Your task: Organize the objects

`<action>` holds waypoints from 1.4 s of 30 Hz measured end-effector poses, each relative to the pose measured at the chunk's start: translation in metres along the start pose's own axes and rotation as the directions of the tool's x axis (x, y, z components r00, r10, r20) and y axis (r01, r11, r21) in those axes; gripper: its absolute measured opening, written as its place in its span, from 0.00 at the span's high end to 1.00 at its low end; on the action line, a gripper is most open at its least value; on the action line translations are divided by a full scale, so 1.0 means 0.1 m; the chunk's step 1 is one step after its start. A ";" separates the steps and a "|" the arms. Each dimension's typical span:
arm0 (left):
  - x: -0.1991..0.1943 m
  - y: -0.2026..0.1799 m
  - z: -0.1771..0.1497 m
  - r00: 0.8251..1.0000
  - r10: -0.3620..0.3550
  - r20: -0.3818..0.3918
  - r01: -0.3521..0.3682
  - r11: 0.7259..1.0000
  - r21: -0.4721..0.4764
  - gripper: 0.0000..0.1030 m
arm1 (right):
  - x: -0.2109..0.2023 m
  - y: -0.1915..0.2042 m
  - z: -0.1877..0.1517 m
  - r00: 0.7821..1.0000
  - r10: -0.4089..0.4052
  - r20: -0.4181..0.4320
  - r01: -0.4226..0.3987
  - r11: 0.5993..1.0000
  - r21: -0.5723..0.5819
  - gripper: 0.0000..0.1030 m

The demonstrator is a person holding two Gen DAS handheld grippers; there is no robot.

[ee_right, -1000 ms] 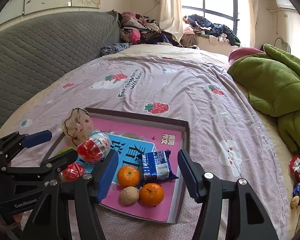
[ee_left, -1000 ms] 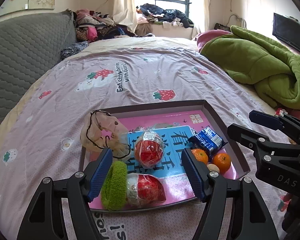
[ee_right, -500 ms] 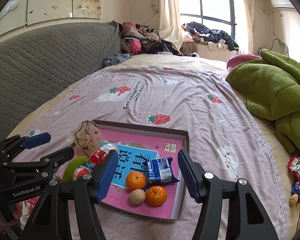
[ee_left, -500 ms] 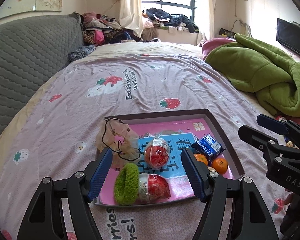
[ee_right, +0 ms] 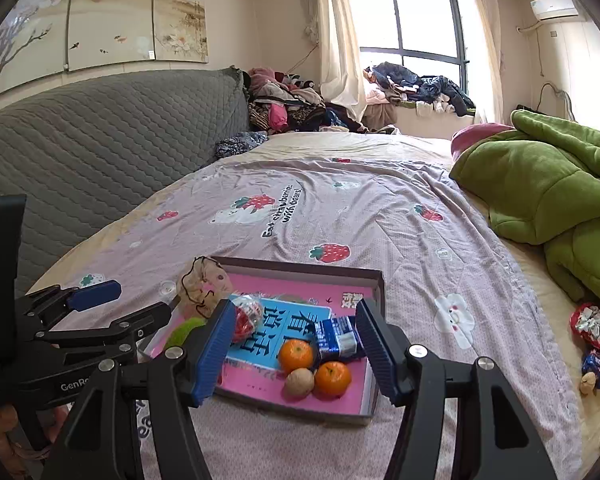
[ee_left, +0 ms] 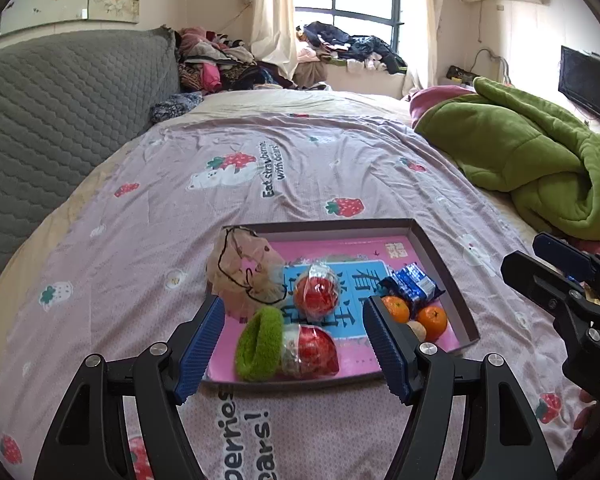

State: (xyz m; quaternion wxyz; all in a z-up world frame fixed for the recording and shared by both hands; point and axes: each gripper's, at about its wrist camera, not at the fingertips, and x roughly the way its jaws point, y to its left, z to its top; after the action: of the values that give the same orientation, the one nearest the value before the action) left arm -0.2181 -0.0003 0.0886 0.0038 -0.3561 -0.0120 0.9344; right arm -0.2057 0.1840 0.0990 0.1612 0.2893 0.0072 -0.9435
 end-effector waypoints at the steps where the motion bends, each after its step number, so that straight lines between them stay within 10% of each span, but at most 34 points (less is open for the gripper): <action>1: -0.01 0.00 -0.03 1.000 -0.003 -0.005 0.003 1.000 -0.001 0.29 | -0.01 0.00 -0.01 1.000 -0.007 0.000 0.007 1.000 -0.007 0.40; 42: -0.31 0.04 -0.92 0.999 0.030 0.027 -0.030 0.999 -0.017 0.29 | -0.31 0.15 -0.97 0.998 -0.051 -0.026 0.051 0.999 0.013 0.40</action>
State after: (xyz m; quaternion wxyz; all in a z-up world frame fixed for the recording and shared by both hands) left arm -0.1333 -0.0029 0.0406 -0.0133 -0.3437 -0.0146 0.9389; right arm -0.1246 0.1897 0.0363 0.1351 0.3020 0.0101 -0.9436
